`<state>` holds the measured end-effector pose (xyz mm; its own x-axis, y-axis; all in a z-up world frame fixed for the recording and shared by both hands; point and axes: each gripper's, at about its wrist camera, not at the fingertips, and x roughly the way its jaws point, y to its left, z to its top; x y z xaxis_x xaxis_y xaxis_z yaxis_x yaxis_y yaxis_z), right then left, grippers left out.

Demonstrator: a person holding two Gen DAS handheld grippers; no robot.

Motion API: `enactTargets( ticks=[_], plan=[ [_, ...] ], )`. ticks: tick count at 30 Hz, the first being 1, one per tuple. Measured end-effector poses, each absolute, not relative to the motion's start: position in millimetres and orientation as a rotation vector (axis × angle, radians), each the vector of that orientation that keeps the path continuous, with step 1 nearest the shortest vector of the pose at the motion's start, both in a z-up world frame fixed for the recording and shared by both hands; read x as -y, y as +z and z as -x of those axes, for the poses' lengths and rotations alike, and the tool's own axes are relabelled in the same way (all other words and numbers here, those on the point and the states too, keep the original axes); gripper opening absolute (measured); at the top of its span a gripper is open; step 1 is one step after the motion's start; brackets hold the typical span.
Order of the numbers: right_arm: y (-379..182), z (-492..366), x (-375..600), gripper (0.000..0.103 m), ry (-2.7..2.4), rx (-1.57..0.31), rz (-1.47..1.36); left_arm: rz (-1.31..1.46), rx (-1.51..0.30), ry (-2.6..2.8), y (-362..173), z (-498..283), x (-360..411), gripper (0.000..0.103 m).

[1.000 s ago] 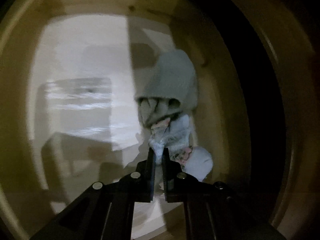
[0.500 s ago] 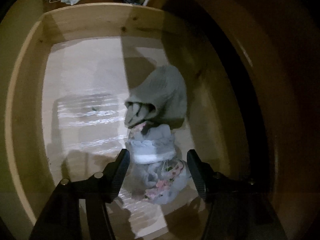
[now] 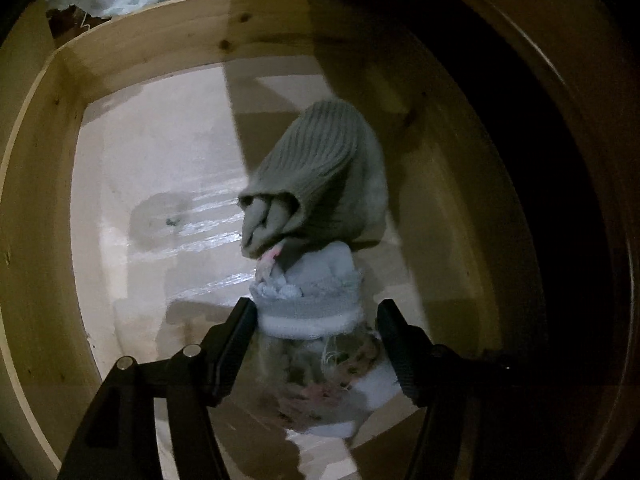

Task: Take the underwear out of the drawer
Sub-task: 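Grasp the grey sock bundle with floral print in the drawer with the right tool, then lift the grey floral sock bundle up out of the drawer with the right tool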

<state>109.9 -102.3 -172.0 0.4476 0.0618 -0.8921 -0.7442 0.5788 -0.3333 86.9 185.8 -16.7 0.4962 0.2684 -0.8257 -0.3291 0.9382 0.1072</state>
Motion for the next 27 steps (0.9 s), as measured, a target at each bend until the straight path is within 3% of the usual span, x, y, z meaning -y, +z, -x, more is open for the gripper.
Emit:
enactTargets(
  ticks=[27],
  plan=[
    [-176.3, -143.9, 135.0, 0.06, 0.593, -1.072, 0.6, 0.06, -1.018, 0.312, -25.0, -90.3, -169.5, 0.097]
  ],
)
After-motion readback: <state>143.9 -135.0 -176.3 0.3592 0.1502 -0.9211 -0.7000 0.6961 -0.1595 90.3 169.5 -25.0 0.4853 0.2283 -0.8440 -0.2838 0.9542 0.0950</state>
